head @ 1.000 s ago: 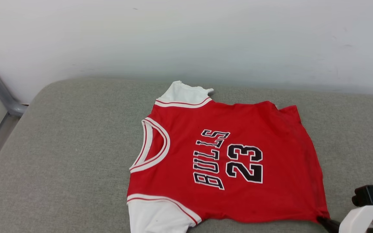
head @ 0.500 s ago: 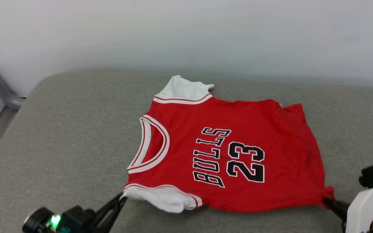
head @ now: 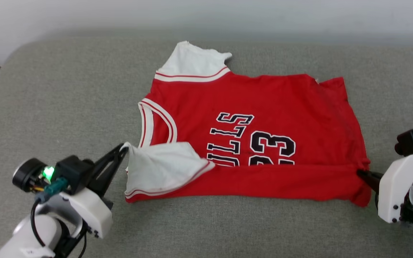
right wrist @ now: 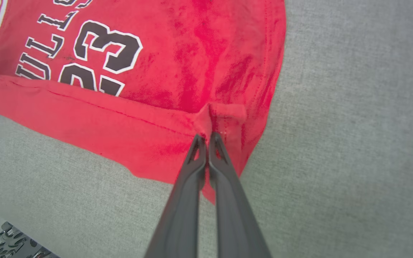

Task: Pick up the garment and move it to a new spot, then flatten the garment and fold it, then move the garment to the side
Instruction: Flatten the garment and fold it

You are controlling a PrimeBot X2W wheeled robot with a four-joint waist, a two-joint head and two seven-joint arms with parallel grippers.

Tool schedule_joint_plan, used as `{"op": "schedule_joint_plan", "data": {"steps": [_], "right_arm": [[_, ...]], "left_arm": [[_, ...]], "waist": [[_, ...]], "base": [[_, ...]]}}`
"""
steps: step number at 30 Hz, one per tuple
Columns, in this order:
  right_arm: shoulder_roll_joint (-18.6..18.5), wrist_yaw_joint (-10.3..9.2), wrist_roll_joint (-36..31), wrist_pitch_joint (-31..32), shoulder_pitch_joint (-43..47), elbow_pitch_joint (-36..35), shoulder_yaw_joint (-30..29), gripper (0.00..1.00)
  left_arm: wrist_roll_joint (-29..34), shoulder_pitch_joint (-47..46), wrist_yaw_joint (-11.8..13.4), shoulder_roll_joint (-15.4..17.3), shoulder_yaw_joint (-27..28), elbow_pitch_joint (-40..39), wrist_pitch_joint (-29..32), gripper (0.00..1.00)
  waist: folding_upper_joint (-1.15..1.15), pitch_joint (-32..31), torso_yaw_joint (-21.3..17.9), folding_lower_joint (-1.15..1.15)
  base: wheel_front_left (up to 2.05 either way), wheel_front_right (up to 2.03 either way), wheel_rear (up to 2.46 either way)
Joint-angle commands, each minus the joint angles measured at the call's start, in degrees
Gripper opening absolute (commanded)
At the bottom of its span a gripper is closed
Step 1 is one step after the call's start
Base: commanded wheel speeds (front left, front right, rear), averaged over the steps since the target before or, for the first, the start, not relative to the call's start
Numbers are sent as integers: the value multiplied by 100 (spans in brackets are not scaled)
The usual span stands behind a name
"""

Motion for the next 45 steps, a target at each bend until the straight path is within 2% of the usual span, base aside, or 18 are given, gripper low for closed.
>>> {"op": "schedule_joint_plan", "data": {"steps": [1, 14, 15, 16, 17, 20, 25, 29, 33, 39, 45], "right_arm": [[36, -5, -74, -24, -203, 117, 35, 0], [87, -5, -228, -219, -921, 950, 409, 0], [73, -6, -268, -267, -947, 1011, 442, 0], [56, -6, -318, -363, -980, 1048, 457, 85], [72, -7, -346, -450, -999, 1111, 457, 100], [91, -7, -295, -653, -1043, 1214, 538, 100], [9, -6, -284, -1006, -943, 1211, 615, 100], [-100, -6, -438, -1256, -702, 1040, 657, 100], [12, -5, -551, -1322, -365, 823, 475, 100], [170, -6, -968, -1066, 241, 369, 158, 100], [499, -5, -1350, -735, 622, -69, -194, 100]], "left_arm": [[24, -265, -64, -53, -24, 199, -32, 0], [84, -1331, -300, -337, -462, 1673, -73, 0], [54, -1355, -300, -390, -507, 1787, -35, 28], [68, -1404, -298, -429, -528, 1873, -75, 71], [61, -1441, -290, -474, -533, 1977, -132, 100], [17, -1483, -200, -631, -496, 2255, -296, 100], [-139, -1407, 198, -894, -243, 2541, -625, 100], [-421, -1157, 447, -1027, 20, 2420, -779, 100], [-713, -674, 793, -1142, 273, 2123, -823, 100], [-950, 166, 1386, -1193, 398, 1460, -572, 100], [-1035, 724, 1569, -1059, 247, 843, -77, 100]], "waist": [[0, 256, -50, -1], [0, 684, -100, -1], [0, 680, -98, -1], [0, 672, -94, -1], [0, 652, -91, -1], [0, 553, -78, -1], [0, 283, -66, -1], [0, 43, -67, -1], [0, -170, -102, -1], [0, -291, -175, -1], [0, -258, -233, -1]], "base": [[0, 0, 0], [0, 0, 0], [0, 0, 0], [0, 0, 0], [0, 0, 0], [0, 0, 0], [0, 0, 0], [0, 0, 0], [0, 0, 0], [0, 0, 0], [0, 0, 0]]}}
